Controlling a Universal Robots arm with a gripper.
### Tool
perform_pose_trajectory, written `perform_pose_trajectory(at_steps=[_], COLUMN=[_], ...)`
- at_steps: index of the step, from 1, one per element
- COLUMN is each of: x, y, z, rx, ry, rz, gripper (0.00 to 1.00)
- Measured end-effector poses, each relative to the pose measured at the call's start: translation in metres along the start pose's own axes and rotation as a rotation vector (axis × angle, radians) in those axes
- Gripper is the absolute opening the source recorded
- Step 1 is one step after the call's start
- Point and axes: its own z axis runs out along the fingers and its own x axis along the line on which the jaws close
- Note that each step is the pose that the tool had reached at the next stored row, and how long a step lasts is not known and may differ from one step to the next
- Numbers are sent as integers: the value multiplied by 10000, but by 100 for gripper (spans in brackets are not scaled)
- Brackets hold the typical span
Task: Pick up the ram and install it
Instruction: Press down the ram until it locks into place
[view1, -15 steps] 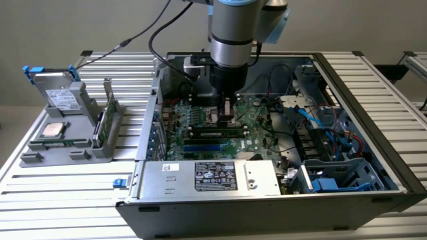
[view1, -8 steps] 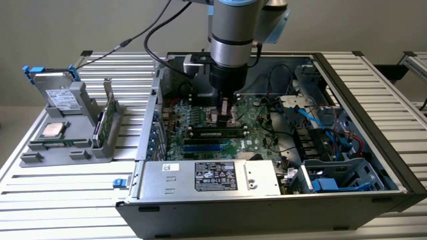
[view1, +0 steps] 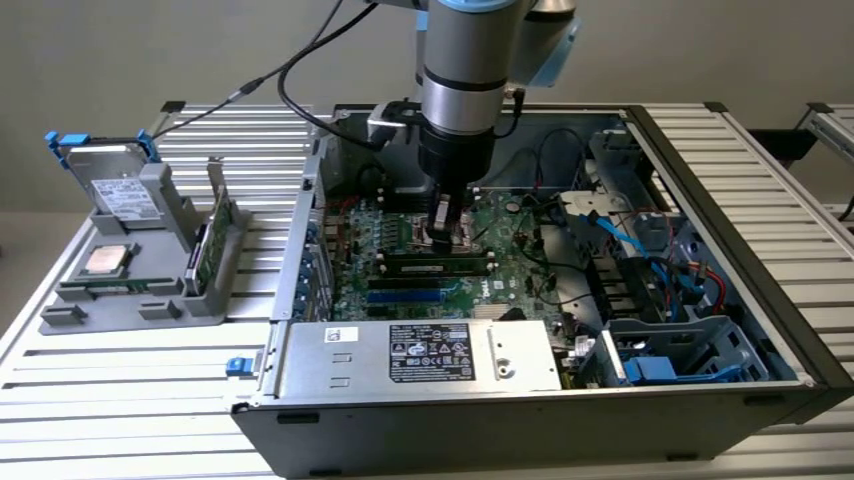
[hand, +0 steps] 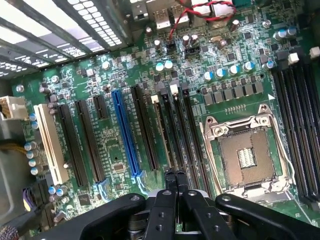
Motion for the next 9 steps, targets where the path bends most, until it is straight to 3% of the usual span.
perform_pose_trajectory(at_steps=[9], x=[0], y=[0], z=[0], rx=[-84], ry=[-45], rz=[1515], gripper=[10])
